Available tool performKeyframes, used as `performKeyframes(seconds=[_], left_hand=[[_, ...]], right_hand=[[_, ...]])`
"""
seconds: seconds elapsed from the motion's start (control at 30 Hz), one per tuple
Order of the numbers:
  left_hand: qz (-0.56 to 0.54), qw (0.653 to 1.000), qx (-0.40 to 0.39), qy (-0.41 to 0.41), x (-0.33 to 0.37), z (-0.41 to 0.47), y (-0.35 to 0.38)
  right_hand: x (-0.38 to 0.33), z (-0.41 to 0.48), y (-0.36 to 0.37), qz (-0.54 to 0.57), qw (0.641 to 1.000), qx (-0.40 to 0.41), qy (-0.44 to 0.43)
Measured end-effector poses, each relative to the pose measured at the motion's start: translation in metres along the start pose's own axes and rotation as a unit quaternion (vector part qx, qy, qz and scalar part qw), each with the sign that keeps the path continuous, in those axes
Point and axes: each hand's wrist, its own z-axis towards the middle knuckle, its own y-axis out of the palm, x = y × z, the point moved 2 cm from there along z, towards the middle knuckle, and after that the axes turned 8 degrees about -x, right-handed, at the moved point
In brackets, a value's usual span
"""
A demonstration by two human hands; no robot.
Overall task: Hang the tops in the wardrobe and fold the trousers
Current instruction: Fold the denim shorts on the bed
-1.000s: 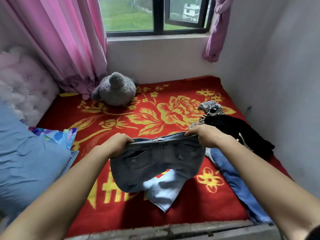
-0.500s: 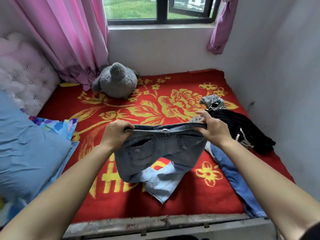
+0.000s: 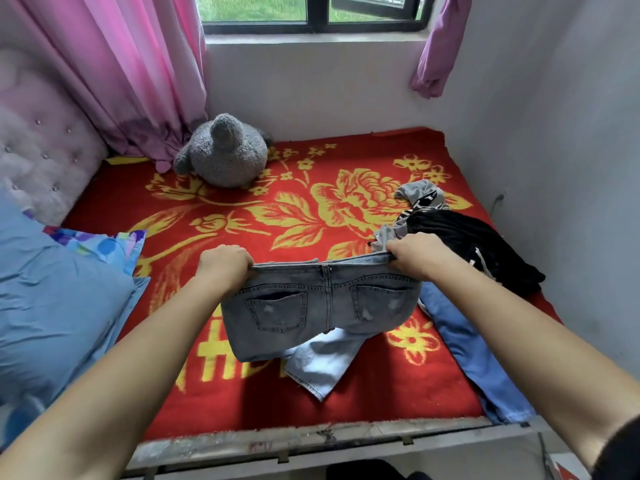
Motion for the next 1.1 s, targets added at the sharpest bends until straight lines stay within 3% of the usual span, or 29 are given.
performKeyframes(seconds=[0.07,0.17,0.23,0.33,0.43,0.5,0.67,0.8,0.93,1.1], left_hand=[[-0.081,0.994,-0.065,-0.024,-0.001,0.015,0.0],[-0.322,0.934,-0.146,-0.044,-0.001,0.04,-0.006],[-0.368,0.916,-0.152,-0.053,-0.002,0.06,-0.015],[-0.345,0.926,-0.144,-0.055,-0.007,0.095,-0.038],[-0.269,0.961,-0.047,-0.048,-0.015,0.133,-0.085],[-0.266,0.961,0.056,-0.052,-0.021,0.151,-0.129],[-0.333,0.896,0.292,-0.03,-0.038,0.167,-0.265],[-0.301,0.834,0.461,0.015,-0.052,0.144,-0.376],[-0.266,0.801,0.532,0.074,-0.051,0.107,-0.436],[-0.245,0.812,0.522,0.093,-0.046,0.086,-0.406]], right_hand=[[0.004,0.007,-0.005,-0.005,0.999,-0.038,0.006],[0.015,0.025,-0.018,0.037,0.993,-0.11,0.015],[0.028,0.043,-0.028,0.122,0.98,-0.156,0.01],[0.049,0.074,-0.055,0.267,0.945,-0.19,0.002],[0.072,0.119,-0.096,0.248,0.967,-0.06,0.001],[0.088,0.142,-0.132,0.295,0.954,0.052,0.019],[0.127,0.146,-0.249,0.408,0.861,0.303,0.031],[0.153,0.102,-0.345,0.396,0.773,0.496,0.006],[0.169,0.057,-0.39,0.368,0.723,0.584,0.014],[0.158,0.036,-0.357,0.354,0.745,0.566,0.008]])
